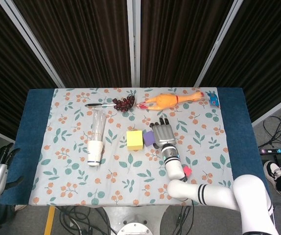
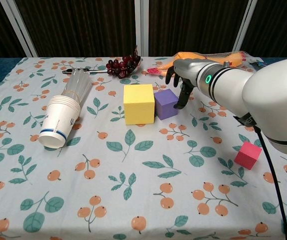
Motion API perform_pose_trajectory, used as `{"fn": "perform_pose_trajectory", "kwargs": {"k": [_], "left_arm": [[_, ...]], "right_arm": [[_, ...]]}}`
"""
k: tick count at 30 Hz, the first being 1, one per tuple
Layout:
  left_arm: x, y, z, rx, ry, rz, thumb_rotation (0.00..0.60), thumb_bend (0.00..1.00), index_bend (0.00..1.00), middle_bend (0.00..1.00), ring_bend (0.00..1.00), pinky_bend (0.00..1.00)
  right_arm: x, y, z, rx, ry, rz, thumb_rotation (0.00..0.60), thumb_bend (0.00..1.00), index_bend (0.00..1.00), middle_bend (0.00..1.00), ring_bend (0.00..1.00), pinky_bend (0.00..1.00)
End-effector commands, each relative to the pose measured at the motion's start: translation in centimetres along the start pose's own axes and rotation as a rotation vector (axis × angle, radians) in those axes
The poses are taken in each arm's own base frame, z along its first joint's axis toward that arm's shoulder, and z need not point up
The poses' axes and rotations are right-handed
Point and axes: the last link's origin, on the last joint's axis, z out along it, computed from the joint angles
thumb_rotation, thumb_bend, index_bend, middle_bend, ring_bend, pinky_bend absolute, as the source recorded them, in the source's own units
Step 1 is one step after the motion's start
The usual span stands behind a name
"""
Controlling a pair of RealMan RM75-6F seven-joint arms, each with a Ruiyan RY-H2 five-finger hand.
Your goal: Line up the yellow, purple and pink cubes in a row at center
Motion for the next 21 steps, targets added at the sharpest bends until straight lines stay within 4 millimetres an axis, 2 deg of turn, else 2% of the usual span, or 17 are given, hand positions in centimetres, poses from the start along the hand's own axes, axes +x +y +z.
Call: {"fn": "perform_pose_trajectory", "kwargs": {"k": [1,5,10,13,17,21], "left_arm": [[0.0,0.0,0.0,0.001,0.000,0.000,0.600,0.20,0.23,0.16,0.10,0.10],[0.1,-0.1,-0.1,0.008,0.002,-0.001,0.600,0.20,0.23,0.16,0.10,0.10],[0.0,-0.1,-0.2,0.011,-0.004,0.001,0.600,0.20,0.23,0.16,0.10,0.10],[0.1,-0.1,-0.2,0.014,-0.002,0.002,0.600,0.20,0.23,0.16,0.10,0.10],[0.1,-0.1,-0.1,0.017,-0.006,0.007,0.600,0.20,0.23,0.16,0.10,0.10],[0.2,0.1,-0.1,0.017,-0.009,0.012,0.600,0.20,0.23,0.16,0.10,0.10]], "right_arm": [[0.1,0.0,0.0,0.005,-0.003,0.004,0.600,0.13,0.20,0.22,0.00,0.00],[0.9,0.7,-0.3,0.020,0.007,0.019,0.600,0.13,0.17,0.21,0.00,0.00],[2.5,2.7,-0.4,0.023,0.033,0.032,0.600,0.13,0.17,0.19,0.00,0.00],[3.1,3.7,-0.1,0.018,0.040,0.042,0.600,0.10,0.17,0.17,0.00,0.00],[3.3,4.7,0.9,-0.001,0.044,0.040,0.600,0.05,0.17,0.17,0.00,0.00],[2.8,4.7,2.1,-0.010,0.028,0.036,0.600,0.01,0.17,0.16,0.00,0.00]]}}
